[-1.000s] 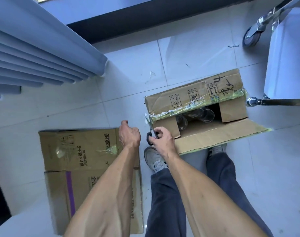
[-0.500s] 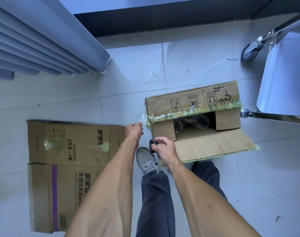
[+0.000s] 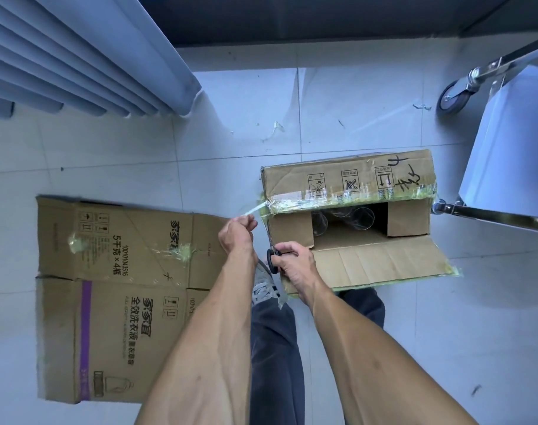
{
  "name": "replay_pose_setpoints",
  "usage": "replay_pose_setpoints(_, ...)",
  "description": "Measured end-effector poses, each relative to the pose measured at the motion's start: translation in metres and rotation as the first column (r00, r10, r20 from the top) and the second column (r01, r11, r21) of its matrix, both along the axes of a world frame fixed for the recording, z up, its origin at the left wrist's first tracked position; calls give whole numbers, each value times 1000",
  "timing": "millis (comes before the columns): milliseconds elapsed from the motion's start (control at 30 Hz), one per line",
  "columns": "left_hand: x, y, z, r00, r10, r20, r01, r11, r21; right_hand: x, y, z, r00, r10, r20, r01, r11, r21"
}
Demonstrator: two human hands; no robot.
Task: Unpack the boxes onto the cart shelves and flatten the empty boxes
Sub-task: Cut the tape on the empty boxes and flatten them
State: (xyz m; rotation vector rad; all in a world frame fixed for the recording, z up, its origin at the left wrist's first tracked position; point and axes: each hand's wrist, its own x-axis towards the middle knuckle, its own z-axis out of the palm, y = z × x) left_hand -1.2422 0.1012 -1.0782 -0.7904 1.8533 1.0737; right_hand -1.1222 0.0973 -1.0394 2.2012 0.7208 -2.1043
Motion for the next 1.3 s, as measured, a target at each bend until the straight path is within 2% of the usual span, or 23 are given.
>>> replay_pose_setpoints(100, 2, -1, -3, 1000, -5, 0, 5, 1000, -14, -1, 1, 1, 1000, -18, 2, 18, 1000, -7)
replay_pose_setpoints(300, 2, -2, -34, 970, -223, 96, 230, 971, -61, -3, 13, -16, 998, 62, 17, -62, 997, 33)
replay_pose_setpoints(467, 7, 20, -53, 951, -227, 208, 266, 946, -183, 5, 11, -26, 997, 68, 18, -69, 997, 31)
replay_pose_setpoints(533, 3, 25, -59, 924, -324, 204, 368, 899, -240, 6, 10, -27, 998, 63, 15, -63, 997, 35)
replay_pose_setpoints(600, -3, 21, -54, 853, -501, 147, 519, 788, -331, 7, 10, -28, 999, 52, 16, -52, 998, 37)
replay_pose_setpoints(633, -3, 17, -51, 812, -583, 45, 558, 750, -354, 8, 10, -28, 999, 45, 16, -46, 998, 37)
replay_pose_setpoints(667, -3, 13, -48, 760, -647, -62, 592, 729, -344, 8, 10, -27, 999, 38, 18, -39, 999, 38)
replay_pose_setpoints(733, 2, 7, -45, 661, -734, -153, 690, 675, -262, 7, 9, -26, 999, 25, 25, -26, 999, 41)
replay_pose_setpoints(767, 6, 6, -45, 666, -733, -139, 709, 680, -189, 7, 8, -25, 1000, 7, 21, -8, 999, 43)
replay_pose_setpoints(833, 9, 6, -48, 762, -648, -4, 647, 761, -38, 5, 5, -23, 999, -36, -2, 36, 998, 46)
replay_pose_setpoints(867, 10, 4, -50, 804, -592, 64, 593, 805, -11, 4, 3, -23, 999, -51, -8, 51, 998, 46)
replay_pose_setpoints(967, 12, -4, -49, 830, -545, 121, 554, 829, -71, 5, -2, -18, 998, -59, -10, 59, 998, 30)
replay_pose_setpoints(1133, 10, -19, -42, 853, -518, 68, 521, 839, -155, 10, -13, -11, 994, -106, -5, 106, 994, -1)
replay_pose_setpoints(1300, 11, -24, -41, 856, -516, 19, 512, 843, -168, 3, -13, -15, 987, -158, -26, 159, 987, 30)
